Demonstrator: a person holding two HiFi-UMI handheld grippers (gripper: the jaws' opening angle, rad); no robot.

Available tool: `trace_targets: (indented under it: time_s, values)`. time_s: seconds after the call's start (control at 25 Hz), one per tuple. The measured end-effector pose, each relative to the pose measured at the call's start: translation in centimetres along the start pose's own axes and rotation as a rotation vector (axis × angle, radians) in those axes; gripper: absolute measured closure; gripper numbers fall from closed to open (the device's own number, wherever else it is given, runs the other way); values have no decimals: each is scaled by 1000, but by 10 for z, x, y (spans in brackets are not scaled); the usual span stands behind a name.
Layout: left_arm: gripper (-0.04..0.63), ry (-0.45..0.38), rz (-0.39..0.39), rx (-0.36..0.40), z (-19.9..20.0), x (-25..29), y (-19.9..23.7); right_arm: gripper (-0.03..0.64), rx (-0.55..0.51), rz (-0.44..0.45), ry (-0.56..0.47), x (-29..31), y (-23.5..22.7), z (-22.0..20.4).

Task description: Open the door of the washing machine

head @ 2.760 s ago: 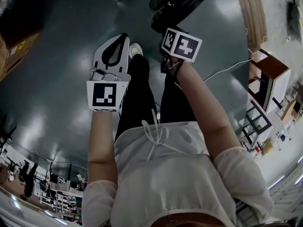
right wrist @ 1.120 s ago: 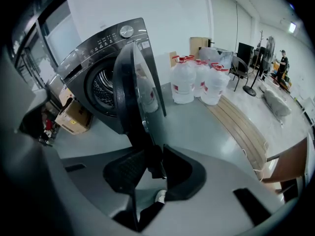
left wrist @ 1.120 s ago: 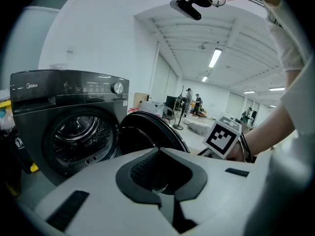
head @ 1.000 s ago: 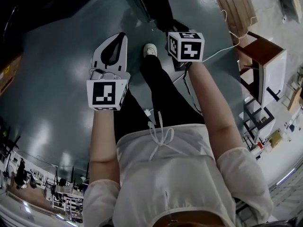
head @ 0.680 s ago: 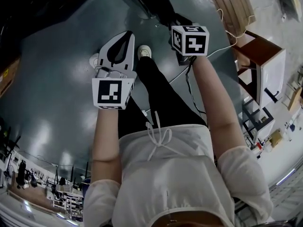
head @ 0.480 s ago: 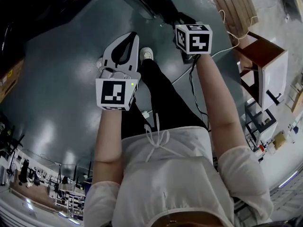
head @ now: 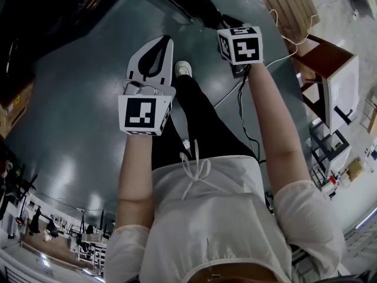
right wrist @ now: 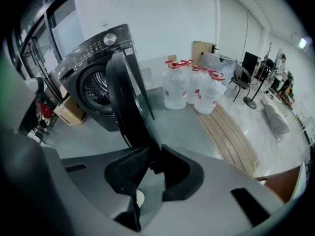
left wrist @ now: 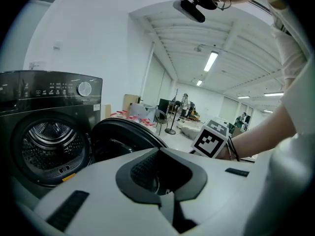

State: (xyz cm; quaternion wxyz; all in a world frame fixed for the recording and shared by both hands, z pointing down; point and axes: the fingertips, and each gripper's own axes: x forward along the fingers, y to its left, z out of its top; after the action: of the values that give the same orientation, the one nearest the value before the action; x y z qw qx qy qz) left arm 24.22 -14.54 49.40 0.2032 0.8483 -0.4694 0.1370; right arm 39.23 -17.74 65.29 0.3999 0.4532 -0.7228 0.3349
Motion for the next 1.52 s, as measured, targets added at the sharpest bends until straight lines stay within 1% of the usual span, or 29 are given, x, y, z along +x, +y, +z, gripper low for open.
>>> trace_targets:
  time_s: [0.04,0.08,0.12,0.2,0.32,0.4,0.56,0.68,0.76,0.96,1.08,1.28,1.44,1.52]
  values:
    - [574,-2,-3,0,2,-3,1,554,9,3,-3,-5,0,0]
    - [574,-3,-5,6,3,-6,2,604,16,2,-13,-12,1,1]
    - [574,-4,-6,20,4,-10,4,612,15,-4,-29,-19,4,4]
    - [574,-9,-6,51,8,-20,10,611,-14,-24,-61,-36,12,14]
    - [574,-10,-15,48,18,-35,18,609,-50,-44,-102,-55,30,34]
    - [574,-11,-22,56,25,-45,25,609,-41,-44,-130,-66,45,47]
    - [574,-12,-14,111,45,-72,44,609,-5,-21,-199,-93,80,75]
    - [574,-26,-2,115,63,-96,61,609,22,-19,-249,-115,106,97]
    - [574,-45,11,117,79,-115,76,609,13,-13,-288,-132,126,115]
    - [574,-103,82,141,121,-164,108,609,-103,25,-411,-169,186,161]
    - [574,-133,141,148,142,-199,130,609,-155,81,-482,-189,228,190]
    - [574,-168,273,134,169,-266,166,609,-223,192,-590,-223,295,239]
    - [574,-218,384,122,192,-312,185,609,-342,264,-665,-248,344,275]
    - [574,-225,441,118,207,-335,189,609,-389,300,-689,-263,365,287]
